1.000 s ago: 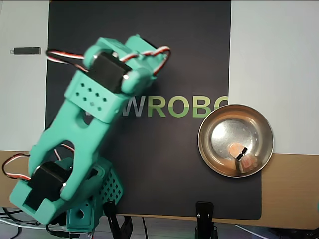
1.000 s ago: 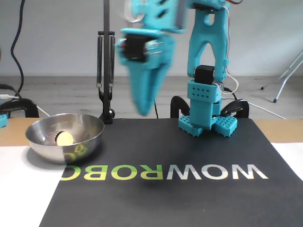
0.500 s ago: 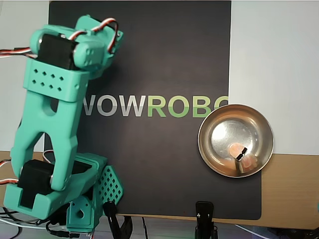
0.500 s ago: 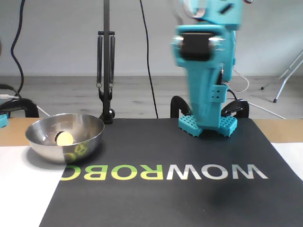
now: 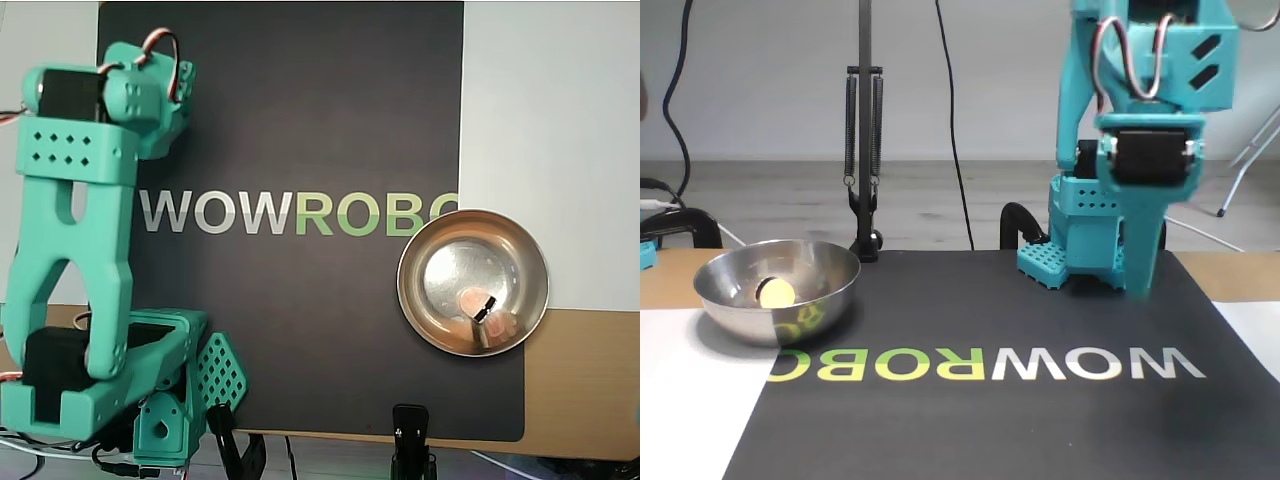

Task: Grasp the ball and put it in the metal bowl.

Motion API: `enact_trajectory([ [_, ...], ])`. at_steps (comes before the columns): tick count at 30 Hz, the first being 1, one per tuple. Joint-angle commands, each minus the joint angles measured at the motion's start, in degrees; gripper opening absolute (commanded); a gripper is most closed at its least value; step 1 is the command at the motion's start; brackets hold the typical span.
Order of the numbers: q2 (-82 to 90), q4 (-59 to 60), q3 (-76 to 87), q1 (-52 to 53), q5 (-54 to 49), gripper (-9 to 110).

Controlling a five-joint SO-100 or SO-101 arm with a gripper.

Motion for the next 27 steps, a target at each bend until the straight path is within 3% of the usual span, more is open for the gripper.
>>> enact_trajectory([
  [1,6.2,-3.8,4.7,-0.7,0.3,0],
  [27,48.3,-35.0,53.1,-4.9,-0.4,0],
])
